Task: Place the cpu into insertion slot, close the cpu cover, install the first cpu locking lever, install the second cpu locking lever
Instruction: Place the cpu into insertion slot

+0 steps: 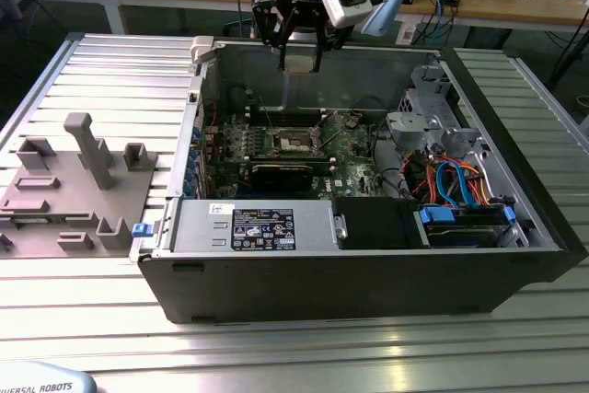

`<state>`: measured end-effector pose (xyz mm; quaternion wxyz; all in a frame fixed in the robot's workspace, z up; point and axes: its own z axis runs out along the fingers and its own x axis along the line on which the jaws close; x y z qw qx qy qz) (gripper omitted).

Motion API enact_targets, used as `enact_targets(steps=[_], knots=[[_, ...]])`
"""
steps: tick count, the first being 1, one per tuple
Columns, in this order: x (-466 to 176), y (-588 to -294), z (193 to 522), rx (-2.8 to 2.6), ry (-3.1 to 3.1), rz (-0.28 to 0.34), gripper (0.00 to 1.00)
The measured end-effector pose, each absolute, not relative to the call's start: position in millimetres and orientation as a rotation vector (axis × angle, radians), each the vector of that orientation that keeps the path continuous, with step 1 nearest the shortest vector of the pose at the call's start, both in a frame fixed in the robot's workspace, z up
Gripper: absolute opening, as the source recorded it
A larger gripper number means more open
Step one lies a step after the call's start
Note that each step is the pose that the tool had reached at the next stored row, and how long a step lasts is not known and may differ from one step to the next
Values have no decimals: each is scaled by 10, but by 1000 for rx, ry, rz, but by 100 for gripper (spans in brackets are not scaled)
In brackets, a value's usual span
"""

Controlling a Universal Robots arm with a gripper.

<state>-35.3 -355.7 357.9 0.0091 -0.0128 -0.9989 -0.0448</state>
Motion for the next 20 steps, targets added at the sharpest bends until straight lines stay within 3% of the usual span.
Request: enact_targets(steps=[20], knots=[[-353,-3557,3490,-40,-3120,-140,54]])
